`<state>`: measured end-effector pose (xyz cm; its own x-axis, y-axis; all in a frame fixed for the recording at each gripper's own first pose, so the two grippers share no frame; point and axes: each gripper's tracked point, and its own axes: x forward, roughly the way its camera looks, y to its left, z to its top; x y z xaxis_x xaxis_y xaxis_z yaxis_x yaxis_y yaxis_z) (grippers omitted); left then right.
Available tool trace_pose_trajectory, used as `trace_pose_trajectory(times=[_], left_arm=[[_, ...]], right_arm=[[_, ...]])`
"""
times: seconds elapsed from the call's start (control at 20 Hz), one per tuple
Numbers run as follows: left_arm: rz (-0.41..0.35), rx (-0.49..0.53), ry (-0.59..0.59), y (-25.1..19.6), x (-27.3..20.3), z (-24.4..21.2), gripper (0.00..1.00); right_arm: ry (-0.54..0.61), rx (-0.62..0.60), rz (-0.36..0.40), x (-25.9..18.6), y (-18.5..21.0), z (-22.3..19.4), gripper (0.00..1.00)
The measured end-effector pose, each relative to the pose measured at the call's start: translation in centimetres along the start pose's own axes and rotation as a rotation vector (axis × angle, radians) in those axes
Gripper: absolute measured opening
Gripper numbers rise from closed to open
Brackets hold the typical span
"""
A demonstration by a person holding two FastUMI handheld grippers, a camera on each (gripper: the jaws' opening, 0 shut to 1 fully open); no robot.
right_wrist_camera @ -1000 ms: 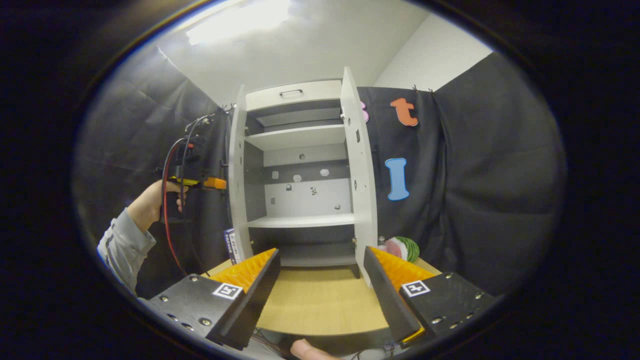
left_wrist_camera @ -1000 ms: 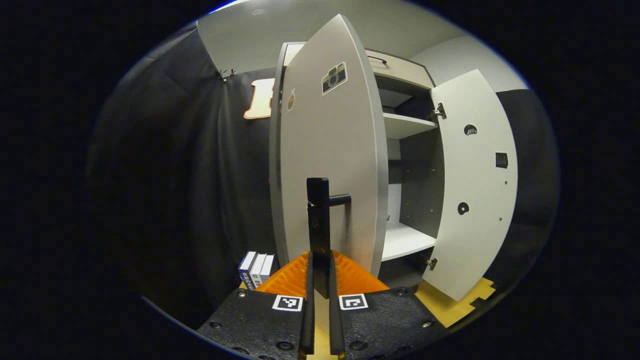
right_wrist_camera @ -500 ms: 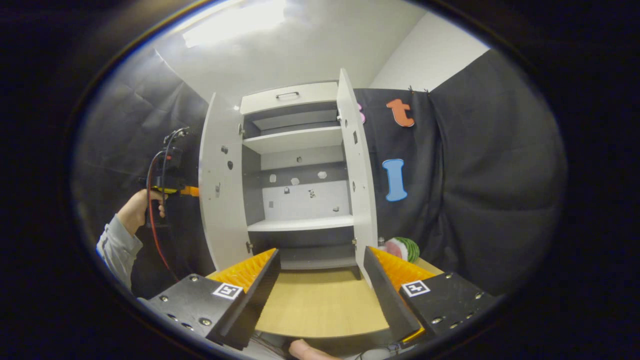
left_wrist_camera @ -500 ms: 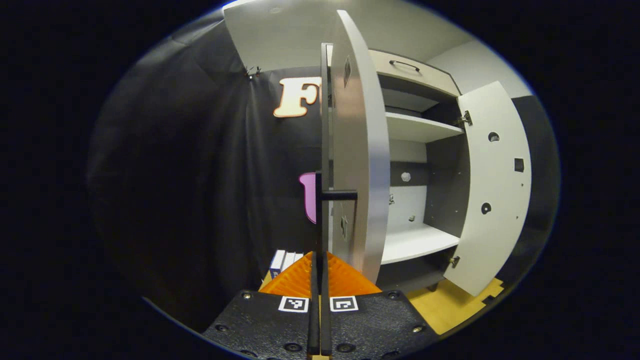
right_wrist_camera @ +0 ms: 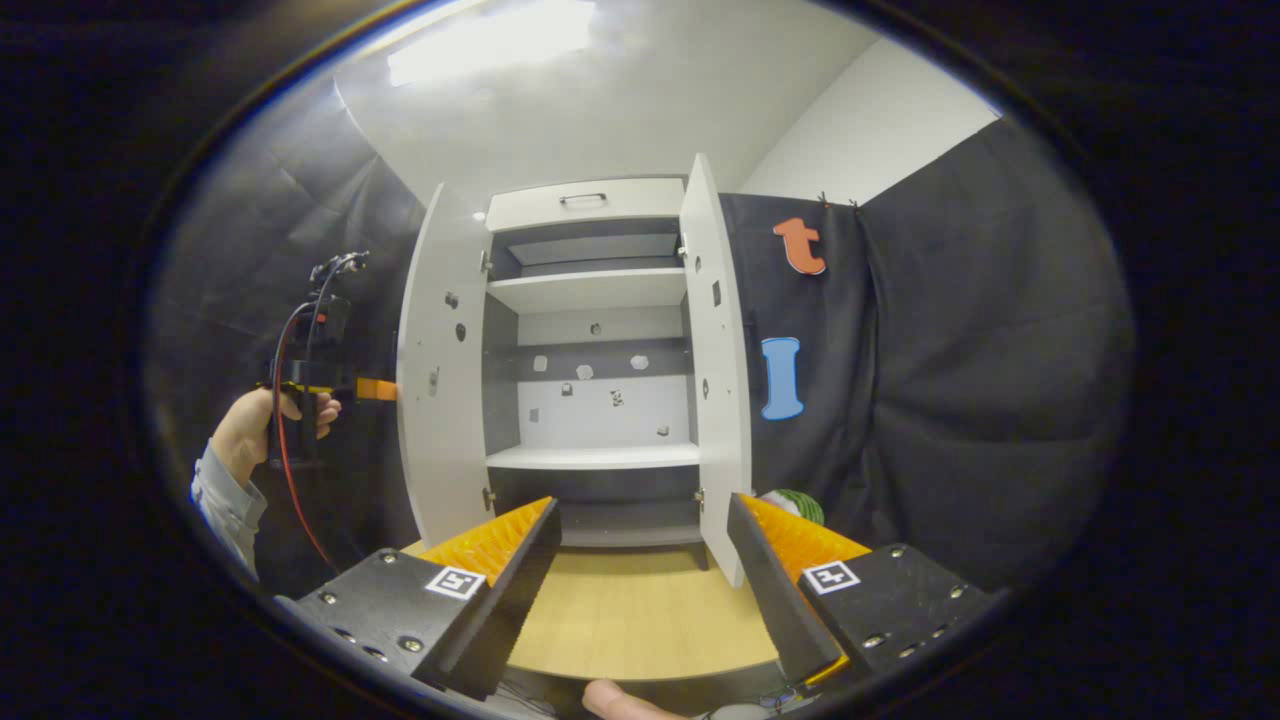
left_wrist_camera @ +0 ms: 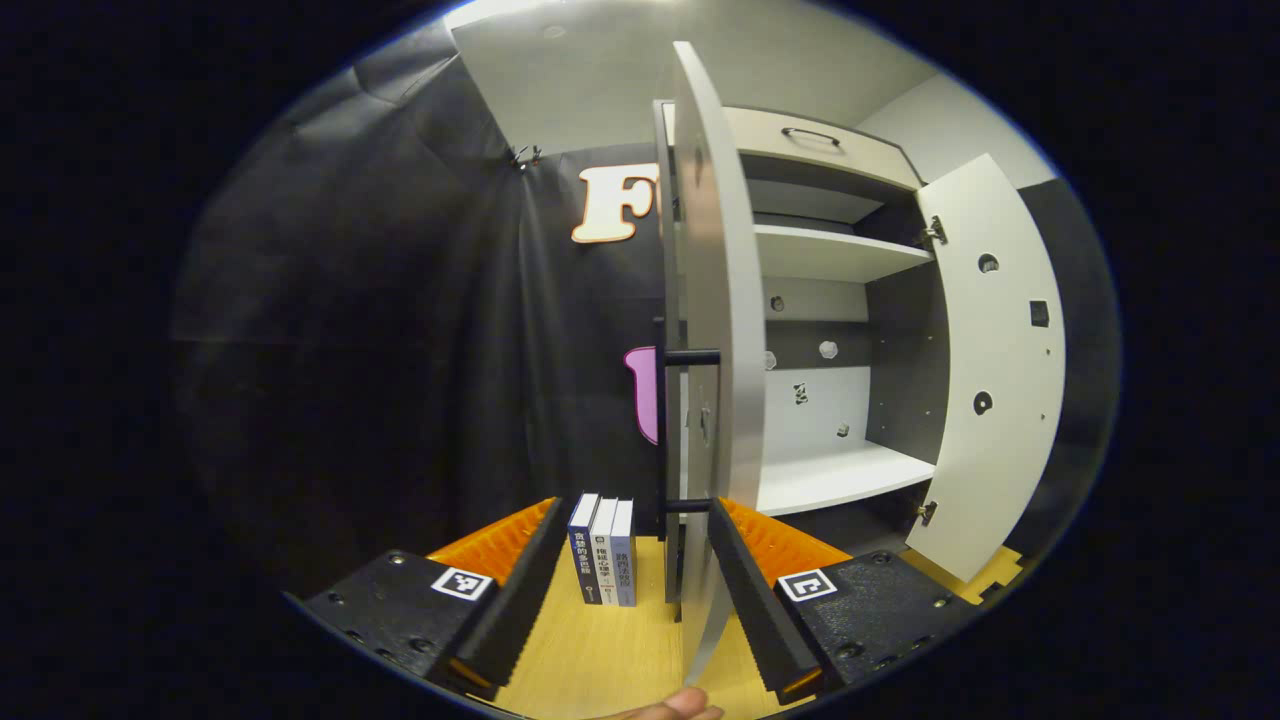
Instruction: Open the right door of the double-door shoe cabinet with the right hand, and open the left door with the left hand.
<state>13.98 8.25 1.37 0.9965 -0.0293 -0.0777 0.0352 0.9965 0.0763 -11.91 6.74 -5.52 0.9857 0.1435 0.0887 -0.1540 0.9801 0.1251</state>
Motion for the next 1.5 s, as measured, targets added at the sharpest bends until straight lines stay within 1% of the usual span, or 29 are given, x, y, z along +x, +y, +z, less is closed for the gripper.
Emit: trace_pose_trajectory(times=[0.05,0.1,0.15,0.3,0.45,0.5,0.55,0.65,0.75,0.8,0.85,1.0,1.05,1.15,1.3,1.4,1.5], left_arm=[[0.002,-0.001,-0.019,-0.2,-0.6,0.8,0.88],[-0.001,-0.016,-0.025,-0.4,-1.1,0.9,0.99],[0.005,-0.035,-0.021,-0.5,-1.9,0.7,0.99],[0.031,-0.059,-0.021,-0.2,-3.6,0.5,0.99],[0.016,-0.086,-0.001,-1.1,-5.6,-0.1,0.97],[0.006,-0.088,0.008,-1.5,-6.1,-0.3,0.99],[0.0,-0.085,0.014,-1.9,-6.5,-0.6,0.96],[0.006,-0.073,0.021,-2.1,-7.3,-0.9,0.96],[0.024,-0.074,0.038,-2.4,-8.3,-1.8,0.96],[0.033,-0.075,0.046,-2.6,-8.8,-2.3,0.96],[0.038,-0.073,0.043,-3.0,-9.3,-2.6,0.96],[0.026,-0.046,0.015,-4.8,-11.0,-3.2,0.96],[0.019,-0.044,0.011,-5.7,-11.7,-3.4,0.94],[-0.004,-0.02,0.004,-7.5,-13.3,-3.9,0.97],[-0.016,0.025,-0.04,-9.7,-15.5,-3.7,0.96],[-0.031,0.025,-0.047,-11.6,-16.8,-4.1,0.97],[-0.057,0.001,-0.044,-13.3,-17.7,-4.7,0.95]], right_arm=[[0.0,-0.005,0.001,0.0,0.4,0.0,0.99],[0.001,-0.007,0.001,0.0,0.7,-0.1,0.99],[0.001,-0.006,0.004,0.0,0.8,-0.2,0.99],[0.002,0.003,-0.001,0.1,1.0,-0.2,0.99],[0.003,0.002,-0.027,0.2,0.4,-0.3,0.99],[0.003,0.003,-0.035,0.1,0.2,-0.3,0.99],[0.003,0.009,-0.04,0.2,0.2,-0.3,0.99],[0.008,0.04,-0.017,0.1,0.6,-0.4,1.0],[0.008,0.061,0.005,0.1,0.9,-0.3,0.97],[0.007,0.054,0.0,0.0,0.6,-0.2,0.99],[0.003,0.047,-0.009,0.0,0.2,-0.1,0.99],[-0.003,0.041,-0.027,0.2,-0.4,0.2,1.0],[-0.006,0.037,-0.033,0.4,-0.6,0.5,0.99],[-0.022,0.011,-0.035,0.7,-1.2,1.4,1.0],[-0.033,-0.035,-0.052,0.9,-2.2,2.3,0.99],[-0.04,-0.037,-0.056,0.9,-2.7,2.7,0.99],[-0.037,-0.028,-0.048,0.9,-2.8,2.5,0.99]])
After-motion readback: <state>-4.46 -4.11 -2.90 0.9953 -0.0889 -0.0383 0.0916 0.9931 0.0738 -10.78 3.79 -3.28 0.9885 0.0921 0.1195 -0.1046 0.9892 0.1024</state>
